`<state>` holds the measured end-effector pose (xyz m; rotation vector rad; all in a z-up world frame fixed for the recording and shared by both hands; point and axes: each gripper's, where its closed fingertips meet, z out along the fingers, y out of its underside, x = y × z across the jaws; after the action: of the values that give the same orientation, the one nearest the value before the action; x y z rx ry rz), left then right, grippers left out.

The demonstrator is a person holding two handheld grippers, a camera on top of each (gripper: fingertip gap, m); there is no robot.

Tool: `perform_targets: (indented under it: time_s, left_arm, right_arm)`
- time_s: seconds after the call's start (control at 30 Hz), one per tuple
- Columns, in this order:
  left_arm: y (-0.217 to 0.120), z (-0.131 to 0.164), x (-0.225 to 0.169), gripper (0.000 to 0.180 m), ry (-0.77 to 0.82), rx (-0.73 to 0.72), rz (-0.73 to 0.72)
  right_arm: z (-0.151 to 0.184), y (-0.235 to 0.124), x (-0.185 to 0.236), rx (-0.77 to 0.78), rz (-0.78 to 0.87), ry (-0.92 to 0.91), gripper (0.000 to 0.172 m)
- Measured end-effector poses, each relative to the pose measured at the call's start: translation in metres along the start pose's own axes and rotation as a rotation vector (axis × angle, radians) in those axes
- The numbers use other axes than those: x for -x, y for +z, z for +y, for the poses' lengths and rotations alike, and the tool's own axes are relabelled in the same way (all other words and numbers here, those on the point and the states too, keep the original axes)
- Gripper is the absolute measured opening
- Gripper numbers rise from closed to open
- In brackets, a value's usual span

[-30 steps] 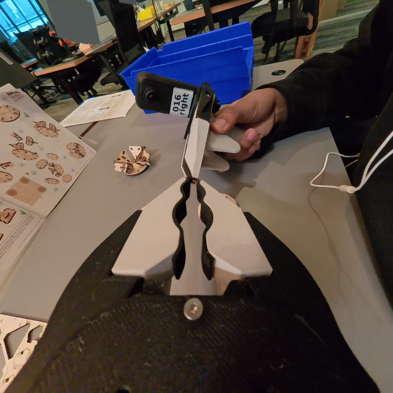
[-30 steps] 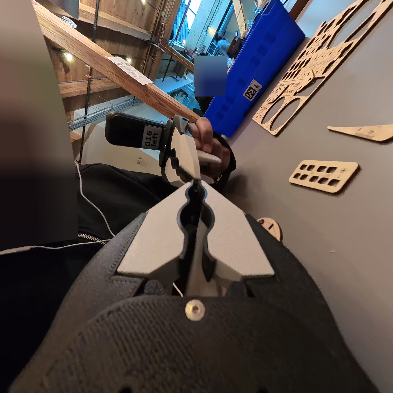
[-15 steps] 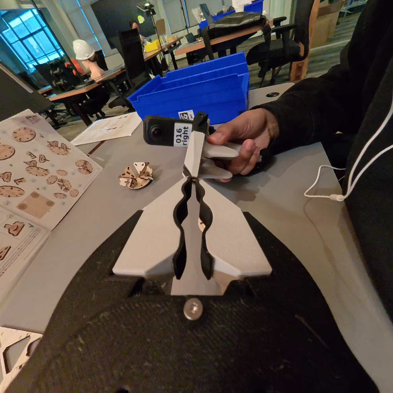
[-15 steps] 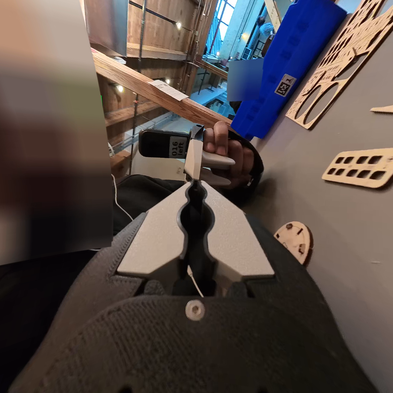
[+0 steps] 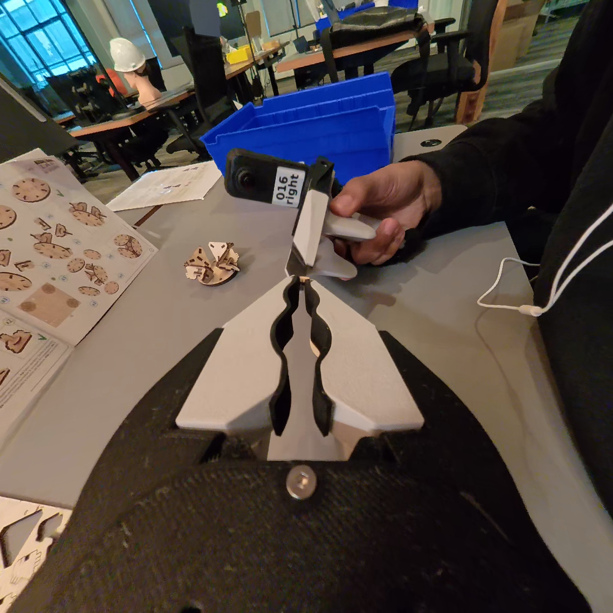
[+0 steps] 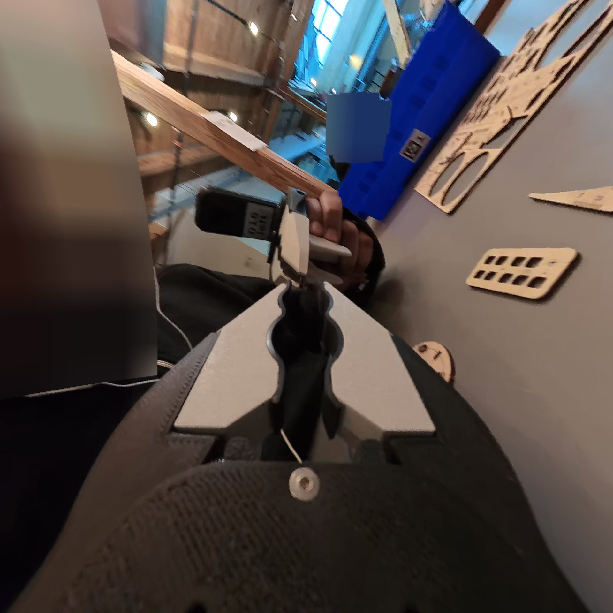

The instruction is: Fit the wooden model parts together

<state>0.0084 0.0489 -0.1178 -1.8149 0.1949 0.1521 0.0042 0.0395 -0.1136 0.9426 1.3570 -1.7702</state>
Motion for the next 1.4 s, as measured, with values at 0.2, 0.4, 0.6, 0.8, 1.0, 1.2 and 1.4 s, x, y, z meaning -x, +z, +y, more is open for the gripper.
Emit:
perform_targets:
  time_s: [0.2,0.4,0.6,0.8,1.0,1.2,1.4]
  left_arm:
    - [0.002,0.002,-0.004,0.0,0.02,0.02,0.007]
    - [0.003,0.004,-0.006,0.0,0.026,0.032,0.015]
    - [0.004,0.005,-0.006,0.0,0.031,0.042,0.013]
    - [0.005,0.006,-0.006,0.0,0.027,0.042,0.012]
    - [0.005,0.005,-0.005,0.0,0.006,0.034,0.02]
    - [0.005,0.007,0.0,0.004,-0.016,0.036,0.005]
    - [-0.004,0.008,0.009,0.0,-0.167,0.021,0.029]
  right_arm:
    - [0.004,0.001,-0.001,0.022,0.032,-0.031,0.007]
    - [0.007,0.002,0.0,0.039,0.024,-0.029,0.003]
    - [0.007,0.003,-0.001,0.043,0.029,-0.034,0.0]
    - [0.008,0.003,-0.001,0.046,0.039,-0.033,0.0]
    - [0.007,0.002,0.0,0.045,0.035,-0.031,0.0]
    - [0.007,0.001,-0.003,0.047,0.092,-0.065,0.0]
    - [-0.003,-0.013,-0.006,0.035,0.203,-0.171,0.0]
